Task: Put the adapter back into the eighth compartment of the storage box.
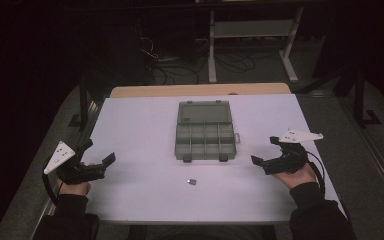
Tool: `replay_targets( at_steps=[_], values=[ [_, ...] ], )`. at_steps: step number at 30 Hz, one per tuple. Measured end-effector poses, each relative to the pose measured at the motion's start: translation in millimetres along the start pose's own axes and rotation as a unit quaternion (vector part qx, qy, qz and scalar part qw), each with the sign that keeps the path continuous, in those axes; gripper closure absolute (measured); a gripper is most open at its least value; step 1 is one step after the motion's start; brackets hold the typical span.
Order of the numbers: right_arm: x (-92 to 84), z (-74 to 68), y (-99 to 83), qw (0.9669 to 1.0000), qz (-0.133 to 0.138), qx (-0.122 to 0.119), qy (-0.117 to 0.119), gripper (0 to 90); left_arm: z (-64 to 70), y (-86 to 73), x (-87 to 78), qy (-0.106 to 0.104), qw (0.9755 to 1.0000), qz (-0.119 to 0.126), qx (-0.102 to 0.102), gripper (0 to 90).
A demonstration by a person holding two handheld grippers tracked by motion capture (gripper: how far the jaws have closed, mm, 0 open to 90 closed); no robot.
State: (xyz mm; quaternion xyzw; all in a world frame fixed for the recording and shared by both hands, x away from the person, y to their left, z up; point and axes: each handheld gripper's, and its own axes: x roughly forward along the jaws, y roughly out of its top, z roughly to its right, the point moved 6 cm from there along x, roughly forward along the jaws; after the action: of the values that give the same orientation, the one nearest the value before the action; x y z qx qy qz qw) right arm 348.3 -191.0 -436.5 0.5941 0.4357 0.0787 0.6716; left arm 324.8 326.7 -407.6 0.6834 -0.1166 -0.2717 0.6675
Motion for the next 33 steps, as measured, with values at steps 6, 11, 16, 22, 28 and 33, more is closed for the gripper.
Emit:
replay_targets(
  at_steps=[6, 11, 16, 22, 28, 33],
  values=[
    [-0.4, -1.6, 0.5, 1.0, 0.001, -0.002, 0.003, 0.0, 0.3, 0.2, -0.3, -0.002, 1.0, 0.002, 0.001, 0.0],
    [0.2, -2.7, 0.5, 1.0, -0.003, -0.003, 0.007, 0.0, 1.6, 0.8, -0.6, -0.006, 1.0, 0.007, 0.003, 0.0],
    [0.0, -3.9, 1.5, 1.0, -0.003, -0.005, 0.008, 0.0, 1.4, 0.5, -0.5, -0.004, 1.0, 0.005, 0.004, 0.0],
    [0.9, -7.6, 4.2, 0.9997, -0.009, -0.018, 0.015, 0.0, 4.1, -0.3, 0.6, -0.005, 0.9998, 0.001, 0.019, 0.0],
    [2.1, -12.3, 8.1, 0.9993, -0.02, -0.024, 0.02, 0.0, 3.8, -0.7, 0.9, -0.004, 0.9998, 0.0, 0.017, 0.0],
    [2.6, -19.0, 16.2, 0.9989, -0.024, -0.027, 0.03, 0.0, 3.2, -0.8, 1.0, -0.001, 0.9999, -0.002, 0.017, 0.0]
  ],
)
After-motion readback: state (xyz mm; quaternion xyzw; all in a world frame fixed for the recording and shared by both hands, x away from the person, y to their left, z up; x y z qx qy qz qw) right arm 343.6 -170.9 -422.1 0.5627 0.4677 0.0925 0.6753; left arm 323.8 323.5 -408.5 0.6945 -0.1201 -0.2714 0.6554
